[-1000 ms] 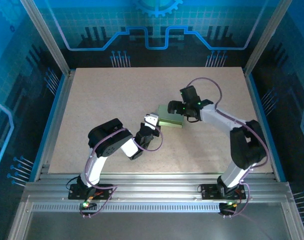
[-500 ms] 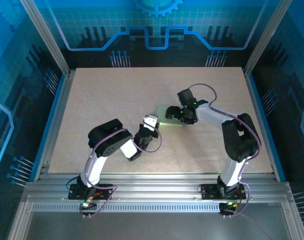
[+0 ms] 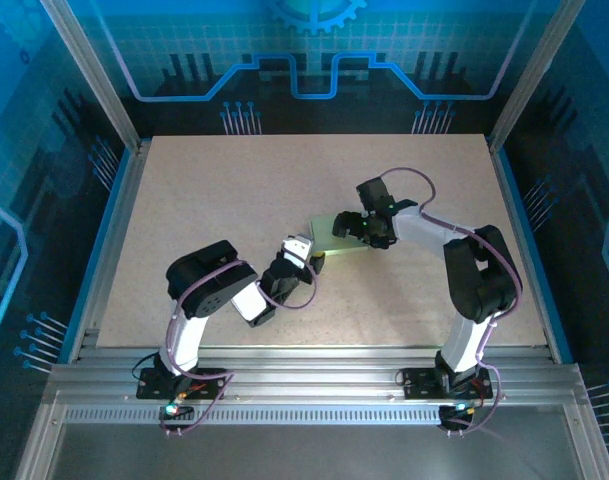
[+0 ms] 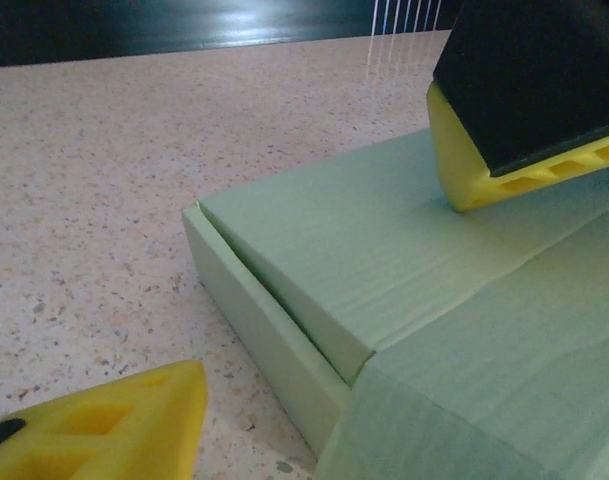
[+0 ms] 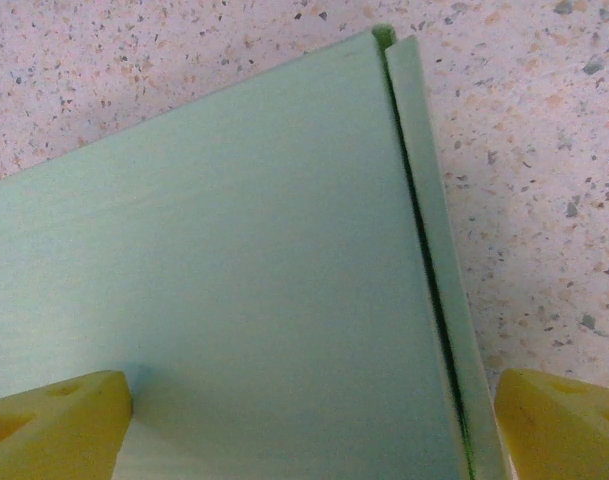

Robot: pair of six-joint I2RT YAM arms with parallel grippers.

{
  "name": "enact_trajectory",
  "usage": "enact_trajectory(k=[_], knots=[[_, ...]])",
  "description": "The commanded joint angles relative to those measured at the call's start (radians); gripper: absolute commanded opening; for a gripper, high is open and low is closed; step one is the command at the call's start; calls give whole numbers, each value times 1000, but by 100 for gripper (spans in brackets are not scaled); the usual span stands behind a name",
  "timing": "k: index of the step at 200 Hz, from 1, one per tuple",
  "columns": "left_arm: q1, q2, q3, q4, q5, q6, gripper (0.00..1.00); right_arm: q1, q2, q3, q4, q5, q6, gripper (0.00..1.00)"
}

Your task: Fold the paper box

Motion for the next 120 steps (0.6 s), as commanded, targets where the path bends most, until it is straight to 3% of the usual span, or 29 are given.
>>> enact_trajectory(k=[1, 80, 120], knots=[[16, -34, -18, -12, 94, -48, 65, -14, 26, 22, -11, -6, 15, 94], [54, -123, -110, -43, 352, -64, 98, -13, 50, 46, -22, -4, 19, 94], [86, -280, -245, -61, 456, -142, 99, -19, 67, 58, -32, 5, 0, 94]])
